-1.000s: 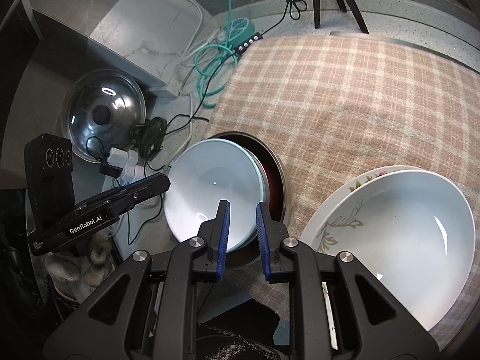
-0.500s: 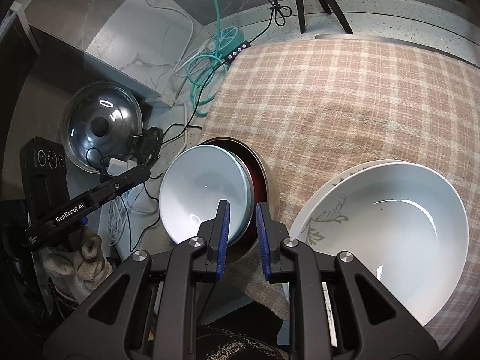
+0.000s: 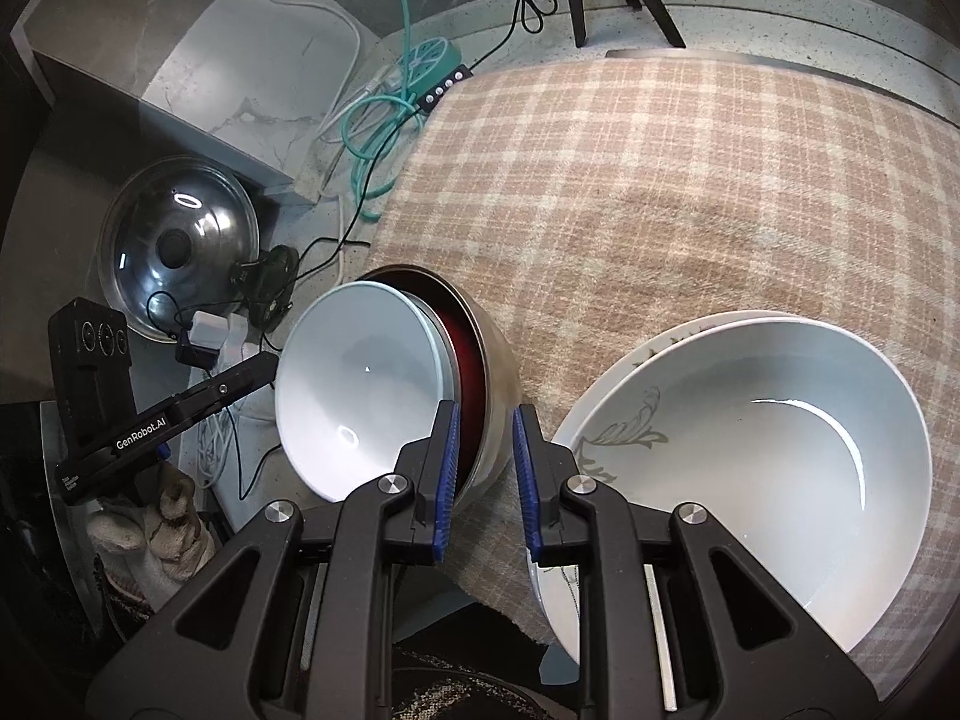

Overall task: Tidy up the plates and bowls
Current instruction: 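Lower the ceramic bowl into the red-bottomed bowl with both grippers, then close both grippers on the rim of the nested bowl stack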

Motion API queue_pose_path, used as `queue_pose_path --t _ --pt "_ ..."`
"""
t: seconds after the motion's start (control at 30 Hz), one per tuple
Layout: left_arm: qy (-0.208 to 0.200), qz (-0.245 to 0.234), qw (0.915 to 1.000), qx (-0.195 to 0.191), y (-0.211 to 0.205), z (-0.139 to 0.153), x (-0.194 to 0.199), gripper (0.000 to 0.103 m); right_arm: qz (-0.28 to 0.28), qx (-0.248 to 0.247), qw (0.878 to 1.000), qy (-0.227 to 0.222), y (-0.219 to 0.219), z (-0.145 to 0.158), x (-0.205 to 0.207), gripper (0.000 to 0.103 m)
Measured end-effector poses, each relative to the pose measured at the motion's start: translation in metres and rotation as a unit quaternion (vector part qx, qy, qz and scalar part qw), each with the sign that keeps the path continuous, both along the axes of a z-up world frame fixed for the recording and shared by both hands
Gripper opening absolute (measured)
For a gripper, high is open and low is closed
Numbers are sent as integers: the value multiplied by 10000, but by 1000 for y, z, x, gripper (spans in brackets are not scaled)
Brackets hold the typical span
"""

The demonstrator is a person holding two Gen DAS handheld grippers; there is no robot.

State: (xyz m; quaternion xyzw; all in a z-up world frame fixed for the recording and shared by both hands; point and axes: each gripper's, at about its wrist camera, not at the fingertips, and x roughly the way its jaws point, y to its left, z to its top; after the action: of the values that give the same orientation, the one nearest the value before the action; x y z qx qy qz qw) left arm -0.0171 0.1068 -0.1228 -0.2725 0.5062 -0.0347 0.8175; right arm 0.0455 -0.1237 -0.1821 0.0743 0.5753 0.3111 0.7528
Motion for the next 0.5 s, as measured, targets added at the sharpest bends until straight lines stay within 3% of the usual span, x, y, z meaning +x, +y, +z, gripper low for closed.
queue_pose_path --t 0.5 --pt "144 -63 9999 -52 1 -18 -2 13 30 -67 9999 111 10 -13 2 18"
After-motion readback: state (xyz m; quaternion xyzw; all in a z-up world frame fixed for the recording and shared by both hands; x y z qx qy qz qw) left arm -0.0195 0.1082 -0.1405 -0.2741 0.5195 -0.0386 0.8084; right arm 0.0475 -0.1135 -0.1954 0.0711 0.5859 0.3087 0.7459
